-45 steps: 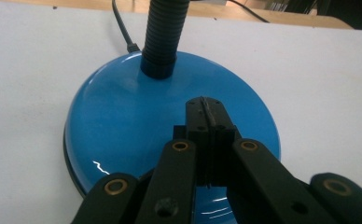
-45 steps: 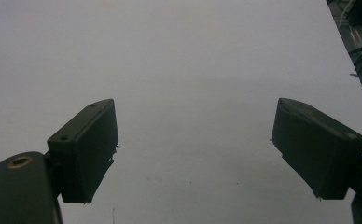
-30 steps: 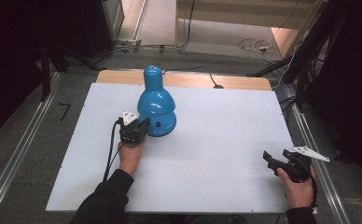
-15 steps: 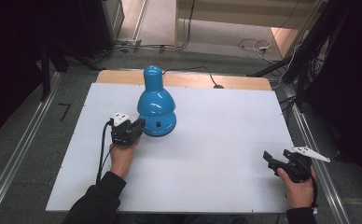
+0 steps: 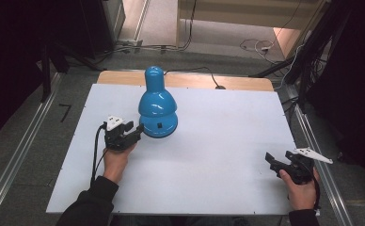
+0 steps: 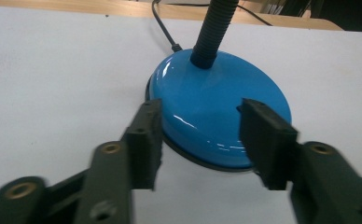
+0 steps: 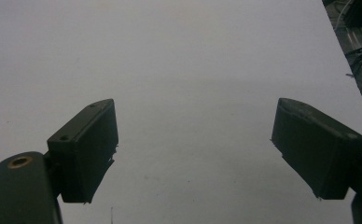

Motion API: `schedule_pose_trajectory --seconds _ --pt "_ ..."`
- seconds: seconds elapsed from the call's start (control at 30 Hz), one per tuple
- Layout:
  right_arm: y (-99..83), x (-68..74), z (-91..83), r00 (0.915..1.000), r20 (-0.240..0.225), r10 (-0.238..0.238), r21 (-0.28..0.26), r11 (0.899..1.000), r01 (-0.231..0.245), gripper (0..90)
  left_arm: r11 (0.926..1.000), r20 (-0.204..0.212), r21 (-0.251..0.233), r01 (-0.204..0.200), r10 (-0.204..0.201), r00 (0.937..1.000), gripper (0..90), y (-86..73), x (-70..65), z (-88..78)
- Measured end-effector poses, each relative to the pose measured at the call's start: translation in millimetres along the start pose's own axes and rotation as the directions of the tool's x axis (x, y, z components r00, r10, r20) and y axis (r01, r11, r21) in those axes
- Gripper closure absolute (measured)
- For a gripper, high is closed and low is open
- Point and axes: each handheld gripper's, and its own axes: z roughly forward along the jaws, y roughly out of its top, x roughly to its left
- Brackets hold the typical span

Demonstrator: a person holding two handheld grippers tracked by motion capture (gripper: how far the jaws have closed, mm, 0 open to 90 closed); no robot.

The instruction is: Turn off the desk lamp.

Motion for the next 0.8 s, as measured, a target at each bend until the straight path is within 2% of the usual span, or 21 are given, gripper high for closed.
schedule_pose_trajectory --seconds 0.13,0.23,0.43,0.6,0.8 --pt "-0.2 0.4 0.1 1.0000 -0.001 -0.003 0.000 1.000 0.003 13.3 1.0000 -0.011 -0.008 0.002 -0.002 0.9999 40.4 -1.0 2.7 -4.1" --pt "-0.3 0.4 -0.1 1.0000 0.001 0.000 0.003 1.000 0.000 13.3 0.9998 -0.023 -0.019 -0.003 0.003 0.9997 40.2 -2.3 4.9 -8.6" --pt "-0.5 0.5 0.5 1.0000 0.001 0.001 0.007 1.000 -0.001 13.3 0.9999 -0.047 -0.014 -0.004 0.003 0.9989 35.2 -5.4 12.0 -14.8" --pt "-0.4 0.0 -0.5 1.0000 0.003 0.000 0.005 1.000 0.000 13.3 0.9999 -0.056 -0.014 0.003 -0.003 0.9984 35.0 -8.9 16.2 -19.0" --pt "-0.4 -1.0 -0.8 1.0000 0.001 0.000 0.001 1.000 0.000 13.3 0.9999 -0.075 -0.004 0.015 -0.015 0.9970 28.7 -11.6 20.9 -22.4"
